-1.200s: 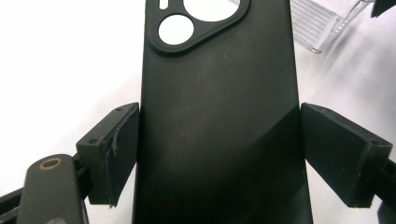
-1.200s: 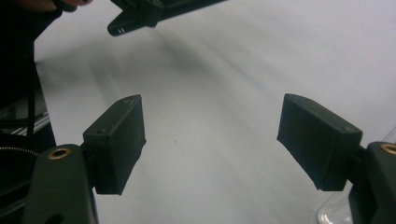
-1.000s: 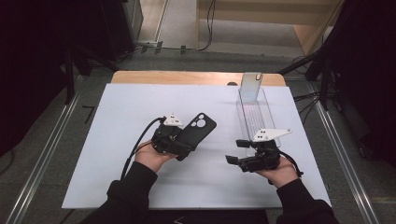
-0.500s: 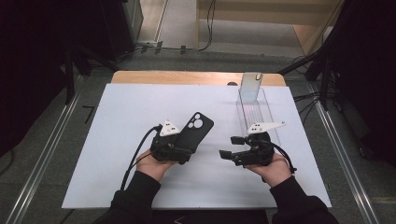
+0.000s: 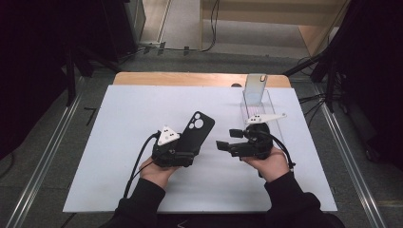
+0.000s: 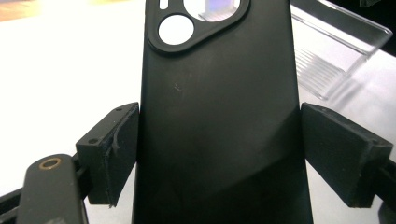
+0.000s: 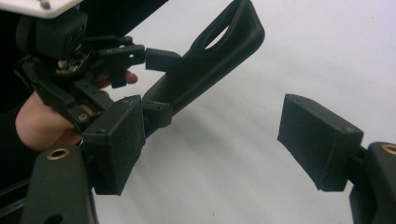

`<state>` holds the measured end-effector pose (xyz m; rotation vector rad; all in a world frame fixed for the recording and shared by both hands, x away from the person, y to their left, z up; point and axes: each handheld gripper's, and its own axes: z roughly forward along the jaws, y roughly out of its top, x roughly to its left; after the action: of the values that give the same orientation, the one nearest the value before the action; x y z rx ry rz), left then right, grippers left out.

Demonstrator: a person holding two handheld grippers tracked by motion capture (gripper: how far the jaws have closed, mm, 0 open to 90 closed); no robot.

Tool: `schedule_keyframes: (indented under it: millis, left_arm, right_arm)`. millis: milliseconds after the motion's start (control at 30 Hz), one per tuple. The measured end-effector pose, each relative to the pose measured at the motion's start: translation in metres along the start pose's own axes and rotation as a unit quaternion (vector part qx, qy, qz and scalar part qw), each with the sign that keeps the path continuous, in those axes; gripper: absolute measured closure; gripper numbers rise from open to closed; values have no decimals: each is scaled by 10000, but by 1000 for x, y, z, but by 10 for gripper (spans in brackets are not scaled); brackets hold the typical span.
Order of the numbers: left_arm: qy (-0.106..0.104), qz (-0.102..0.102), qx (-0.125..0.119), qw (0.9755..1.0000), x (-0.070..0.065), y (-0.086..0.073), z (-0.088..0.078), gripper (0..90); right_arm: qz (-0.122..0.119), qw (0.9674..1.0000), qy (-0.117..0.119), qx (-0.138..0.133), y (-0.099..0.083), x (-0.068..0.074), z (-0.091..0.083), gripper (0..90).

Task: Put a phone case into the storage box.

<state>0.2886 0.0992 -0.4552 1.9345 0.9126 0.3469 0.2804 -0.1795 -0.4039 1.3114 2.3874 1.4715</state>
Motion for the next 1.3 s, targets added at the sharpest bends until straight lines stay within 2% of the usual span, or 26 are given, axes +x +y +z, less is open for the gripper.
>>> schedule_keyframes:
  millis: [67, 133, 233, 333, 500, 700, 1000, 1167, 1300]
  left_arm:
    - [25, -6, -116, 9999, -1, -1, 0, 156]
    - [78, 43, -209, 9997, -1, -1, 0, 156]
    - [-32, 28, -362, 9993, -1, -2, -1, 154]
    - [56, 92, -447, 9989, -4, -3, -2, 155]
    - [99, 202, -445, 9988, -9, -4, 0, 156]
    - [-76, -85, -402, 9991, -10, -6, 3, 156]
    - [-45, 17, -522, 9986, -16, -7, 3, 155]
    - [-52, -69, -572, 9983, -15, -9, 3, 155]
    - [-4, -59, -619, 9981, -14, -9, 3, 154]
  right_arm:
    - [31, 10000, -72, -20, 4, 1, 3, 211]
    - [59, 10000, -29, -34, 7, 1, 7, 211]
    - [99, 9999, 10, -43, 12, 1, 11, 211]
    - [132, 9999, 30, -45, 16, 1, 14, 211]
    - [205, 9998, 34, -46, 22, -1, 18, 212]
    - [390, 9991, 94, -105, 28, -5, 22, 218]
    - [605, 9981, 85, -90, 34, -12, 32, 232]
    - [711, 9974, 100, -17, 37, -14, 39, 251]
    - [821, 9965, 131, 31, 39, -17, 44, 277]
